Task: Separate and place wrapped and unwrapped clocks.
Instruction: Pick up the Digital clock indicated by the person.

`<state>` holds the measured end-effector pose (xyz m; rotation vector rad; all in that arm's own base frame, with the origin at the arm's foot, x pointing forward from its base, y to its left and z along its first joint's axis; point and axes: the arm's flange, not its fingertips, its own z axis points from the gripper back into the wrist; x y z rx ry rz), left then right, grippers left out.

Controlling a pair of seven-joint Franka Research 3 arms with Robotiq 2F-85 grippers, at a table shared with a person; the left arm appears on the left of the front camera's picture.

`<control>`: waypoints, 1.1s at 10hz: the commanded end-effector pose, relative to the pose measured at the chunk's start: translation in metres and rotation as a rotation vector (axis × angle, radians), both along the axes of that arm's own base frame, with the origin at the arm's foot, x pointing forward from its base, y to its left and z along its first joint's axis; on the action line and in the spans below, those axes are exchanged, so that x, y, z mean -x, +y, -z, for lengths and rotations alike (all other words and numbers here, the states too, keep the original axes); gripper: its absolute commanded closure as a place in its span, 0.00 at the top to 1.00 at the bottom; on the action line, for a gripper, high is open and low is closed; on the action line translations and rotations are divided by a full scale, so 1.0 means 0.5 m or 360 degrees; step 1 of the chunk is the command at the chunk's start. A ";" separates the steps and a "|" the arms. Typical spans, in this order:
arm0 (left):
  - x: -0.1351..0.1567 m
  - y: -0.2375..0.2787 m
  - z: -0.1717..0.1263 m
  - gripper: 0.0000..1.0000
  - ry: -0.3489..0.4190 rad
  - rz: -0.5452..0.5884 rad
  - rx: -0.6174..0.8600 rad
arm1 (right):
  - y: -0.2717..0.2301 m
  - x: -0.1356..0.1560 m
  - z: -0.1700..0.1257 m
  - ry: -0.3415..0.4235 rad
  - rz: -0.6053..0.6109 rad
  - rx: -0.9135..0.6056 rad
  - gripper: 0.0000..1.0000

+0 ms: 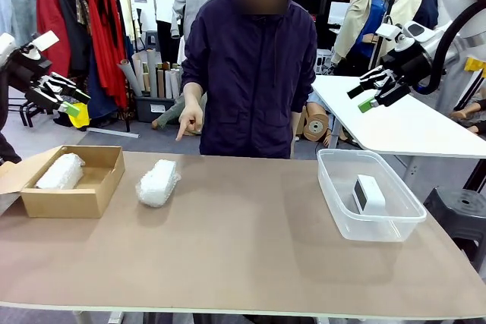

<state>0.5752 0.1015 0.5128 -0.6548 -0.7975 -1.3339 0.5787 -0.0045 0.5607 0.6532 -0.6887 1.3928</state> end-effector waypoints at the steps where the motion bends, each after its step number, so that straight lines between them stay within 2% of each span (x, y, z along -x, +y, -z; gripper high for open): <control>1: 0.003 -0.001 0.000 1.00 0.0008 0.0007 0.0004 | 0.003 0.005 -0.003 -0.0003 -0.0015 0.0027 1.00; 8: 0.000 0.000 0.000 1.00 0.0000 0.0000 0.0000 | 0.003 0.005 -0.003 -0.0003 -0.0015 0.0027 1.00; 10: 0.009 -0.030 0.006 1.00 0.0017 0.0046 -0.0128 | 0.003 0.005 -0.003 -0.0003 -0.0015 0.0027 1.00; 11: 0.010 -0.051 0.004 1.00 0.0020 -0.0011 -0.0198 | 0.003 0.005 -0.003 -0.0003 -0.0015 0.0027 1.00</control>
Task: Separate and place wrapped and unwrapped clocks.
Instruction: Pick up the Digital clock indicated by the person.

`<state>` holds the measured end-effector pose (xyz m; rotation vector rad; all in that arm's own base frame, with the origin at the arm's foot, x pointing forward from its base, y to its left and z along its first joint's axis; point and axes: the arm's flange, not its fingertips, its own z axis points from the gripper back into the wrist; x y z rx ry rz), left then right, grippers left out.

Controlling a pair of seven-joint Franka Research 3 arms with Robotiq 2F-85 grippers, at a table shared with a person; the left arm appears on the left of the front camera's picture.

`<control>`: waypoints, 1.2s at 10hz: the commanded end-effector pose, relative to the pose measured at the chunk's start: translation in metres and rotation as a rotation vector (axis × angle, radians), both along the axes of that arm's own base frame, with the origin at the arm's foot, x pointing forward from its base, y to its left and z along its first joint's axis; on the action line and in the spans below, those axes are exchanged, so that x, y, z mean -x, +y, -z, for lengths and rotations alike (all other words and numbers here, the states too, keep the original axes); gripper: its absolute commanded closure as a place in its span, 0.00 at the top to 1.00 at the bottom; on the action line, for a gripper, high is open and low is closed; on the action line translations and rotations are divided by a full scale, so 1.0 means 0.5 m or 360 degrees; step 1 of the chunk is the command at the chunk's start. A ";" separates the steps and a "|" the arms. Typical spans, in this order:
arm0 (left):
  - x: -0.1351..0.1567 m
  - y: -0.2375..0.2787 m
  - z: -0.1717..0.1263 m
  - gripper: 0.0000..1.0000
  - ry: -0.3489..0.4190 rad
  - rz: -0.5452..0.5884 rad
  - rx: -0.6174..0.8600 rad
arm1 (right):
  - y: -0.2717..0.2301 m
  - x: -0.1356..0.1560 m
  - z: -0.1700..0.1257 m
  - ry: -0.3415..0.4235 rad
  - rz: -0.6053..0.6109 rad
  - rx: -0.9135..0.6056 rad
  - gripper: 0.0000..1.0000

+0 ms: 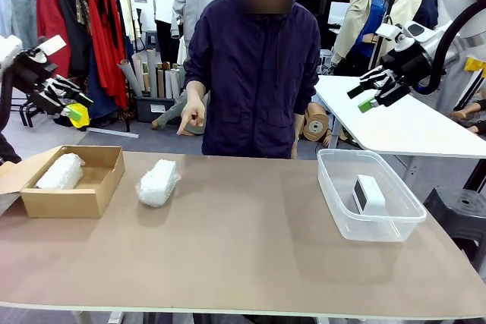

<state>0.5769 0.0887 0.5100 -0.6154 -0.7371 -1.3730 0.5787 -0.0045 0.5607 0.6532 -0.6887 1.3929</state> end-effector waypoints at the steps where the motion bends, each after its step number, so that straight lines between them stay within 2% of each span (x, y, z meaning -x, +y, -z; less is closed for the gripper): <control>1: 0.021 -0.059 -0.008 1.00 0.0005 -0.0152 -0.0197 | 0.003 0.005 -0.003 -0.0003 -0.0015 0.0027 1.00; 4: 0.027 -0.143 -0.013 1.00 -0.0018 -0.0547 -0.0428 | 0.003 0.005 -0.003 -0.0003 -0.0015 0.0027 1.00; 5: 0.023 -0.178 -0.009 1.00 0.0068 -0.0692 -0.0473 | 0.003 0.005 -0.003 -0.0003 -0.0015 0.0027 1.00; 6: 0.025 -0.206 -0.007 1.00 0.0015 -0.0767 -0.0533 | 0.003 0.005 -0.003 -0.0003 -0.0015 0.0027 1.00; 11: 0.027 -0.311 0.039 1.00 -0.0127 -0.1056 -0.0820 | 0.003 0.005 -0.003 -0.0003 -0.0015 0.0027 1.00; 12: 0.027 -0.329 0.051 1.00 -0.0071 -0.0977 -0.0800 | 0.003 0.005 -0.003 -0.0003 -0.0015 0.0027 1.00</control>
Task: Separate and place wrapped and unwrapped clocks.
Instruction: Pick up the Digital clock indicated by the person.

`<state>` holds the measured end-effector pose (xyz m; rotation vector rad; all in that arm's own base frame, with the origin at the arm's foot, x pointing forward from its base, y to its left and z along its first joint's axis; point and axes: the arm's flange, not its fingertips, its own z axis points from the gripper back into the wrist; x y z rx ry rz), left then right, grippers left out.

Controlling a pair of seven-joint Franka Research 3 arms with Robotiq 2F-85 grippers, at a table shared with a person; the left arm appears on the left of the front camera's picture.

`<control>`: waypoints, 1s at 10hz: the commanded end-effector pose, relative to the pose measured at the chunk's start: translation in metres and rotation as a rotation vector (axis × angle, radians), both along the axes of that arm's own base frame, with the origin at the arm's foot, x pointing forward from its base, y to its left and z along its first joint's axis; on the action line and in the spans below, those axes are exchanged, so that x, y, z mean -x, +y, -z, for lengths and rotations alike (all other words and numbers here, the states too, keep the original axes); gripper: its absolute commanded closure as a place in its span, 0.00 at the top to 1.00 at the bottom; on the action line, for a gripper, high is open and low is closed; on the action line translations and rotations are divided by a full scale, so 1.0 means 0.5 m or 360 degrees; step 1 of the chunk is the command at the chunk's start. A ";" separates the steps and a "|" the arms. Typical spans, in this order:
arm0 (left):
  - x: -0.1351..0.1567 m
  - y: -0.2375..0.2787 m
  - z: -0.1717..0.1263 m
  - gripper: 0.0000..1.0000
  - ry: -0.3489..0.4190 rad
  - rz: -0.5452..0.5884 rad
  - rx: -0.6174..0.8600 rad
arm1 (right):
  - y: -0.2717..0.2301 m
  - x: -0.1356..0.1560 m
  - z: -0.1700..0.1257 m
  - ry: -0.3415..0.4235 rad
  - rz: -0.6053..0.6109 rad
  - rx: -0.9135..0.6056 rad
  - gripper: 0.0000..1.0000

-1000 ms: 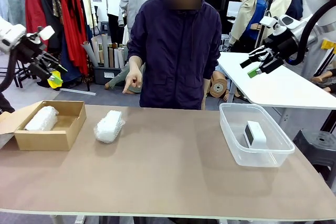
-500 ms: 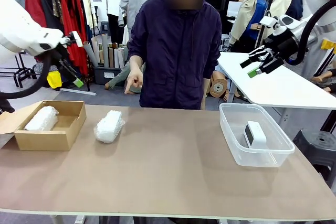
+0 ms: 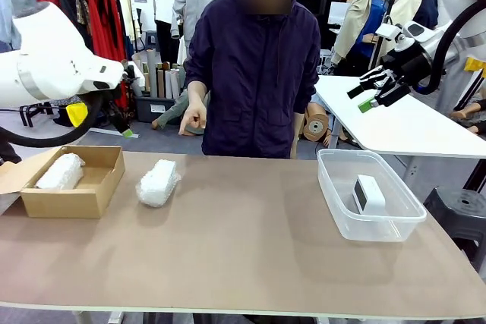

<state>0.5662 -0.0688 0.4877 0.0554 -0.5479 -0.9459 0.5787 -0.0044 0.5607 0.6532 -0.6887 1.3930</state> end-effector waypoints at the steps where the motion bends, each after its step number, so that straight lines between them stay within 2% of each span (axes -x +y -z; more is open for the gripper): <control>1: 0.009 -0.029 0.011 1.00 0.0096 0.0075 0.0068 | 0.003 0.005 -0.003 -0.0003 -0.0015 0.0027 1.00; 2: 0.000 0.000 0.000 1.00 0.0000 0.0000 0.0000 | 0.003 0.005 -0.003 -0.0003 -0.0015 0.0027 1.00; 10: 0.000 0.000 0.000 1.00 0.0000 0.0000 0.0000 | 0.003 0.005 -0.003 -0.0003 -0.0015 0.0027 1.00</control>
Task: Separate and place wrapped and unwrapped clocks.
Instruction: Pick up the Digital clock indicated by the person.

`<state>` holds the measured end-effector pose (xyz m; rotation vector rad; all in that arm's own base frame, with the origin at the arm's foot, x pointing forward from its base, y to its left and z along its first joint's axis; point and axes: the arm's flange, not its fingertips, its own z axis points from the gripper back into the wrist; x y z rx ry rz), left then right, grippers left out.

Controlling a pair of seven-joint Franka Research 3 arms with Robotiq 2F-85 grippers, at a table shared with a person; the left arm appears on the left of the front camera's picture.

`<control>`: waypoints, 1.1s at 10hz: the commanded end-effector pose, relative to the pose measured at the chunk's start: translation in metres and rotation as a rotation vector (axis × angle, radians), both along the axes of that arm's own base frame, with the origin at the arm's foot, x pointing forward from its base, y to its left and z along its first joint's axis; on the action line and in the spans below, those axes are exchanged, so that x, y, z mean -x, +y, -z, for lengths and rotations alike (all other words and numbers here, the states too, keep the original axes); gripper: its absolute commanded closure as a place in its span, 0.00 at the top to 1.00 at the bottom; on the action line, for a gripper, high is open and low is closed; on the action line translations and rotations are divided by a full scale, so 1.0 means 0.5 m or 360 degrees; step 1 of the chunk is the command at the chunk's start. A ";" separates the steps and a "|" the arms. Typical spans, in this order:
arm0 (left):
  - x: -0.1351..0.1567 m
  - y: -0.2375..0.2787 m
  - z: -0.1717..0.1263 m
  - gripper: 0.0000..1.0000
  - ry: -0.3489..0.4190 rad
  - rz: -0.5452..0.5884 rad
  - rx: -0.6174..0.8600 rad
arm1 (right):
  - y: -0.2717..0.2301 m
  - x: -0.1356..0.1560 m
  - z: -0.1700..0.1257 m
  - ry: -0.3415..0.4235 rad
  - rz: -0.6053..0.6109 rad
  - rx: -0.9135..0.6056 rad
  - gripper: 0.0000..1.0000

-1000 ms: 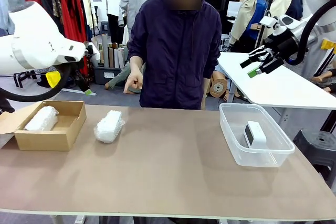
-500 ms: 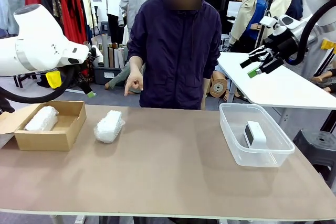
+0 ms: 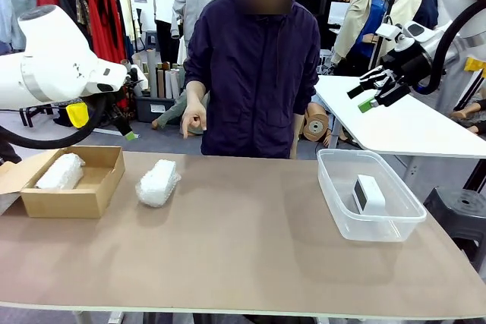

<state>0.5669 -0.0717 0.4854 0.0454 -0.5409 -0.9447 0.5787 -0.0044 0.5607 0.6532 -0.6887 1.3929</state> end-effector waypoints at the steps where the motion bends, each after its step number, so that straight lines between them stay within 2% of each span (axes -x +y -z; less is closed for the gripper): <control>1: 0.000 0.000 0.000 1.00 0.0000 0.0000 0.0000 | 0.003 0.005 -0.003 -0.0003 -0.0015 0.0027 1.00; 2: 0.004 -0.024 0.061 1.00 0.0081 -0.0052 0.0175 | 0.003 0.005 -0.003 -0.0003 -0.0015 0.0027 1.00; 3: 0.018 -0.063 0.117 1.00 0.0114 -0.0183 0.0289 | 0.003 0.005 -0.003 -0.0003 -0.0015 0.0027 1.00; 5: 0.048 -0.149 0.178 1.00 0.0088 -0.0302 0.0485 | 0.003 0.005 -0.003 -0.0003 -0.0015 0.0027 1.00; 7: 0.069 -0.203 0.198 1.00 0.0053 -0.0384 0.0568 | 0.003 0.005 -0.003 -0.0003 -0.0015 0.0027 1.00; 8: 0.078 -0.231 0.206 1.00 0.0009 -0.0510 0.0549 | 0.003 0.005 -0.003 -0.0003 -0.0015 0.0027 1.00; 9: 0.082 -0.241 0.212 1.00 0.0061 -0.0494 0.0579 | 0.003 0.005 -0.003 -0.0003 -0.0015 0.0027 1.00; 11: 0.071 -0.270 0.236 1.00 0.0043 -0.0532 0.0567 | 0.003 0.005 -0.003 -0.0003 -0.0015 0.0027 1.00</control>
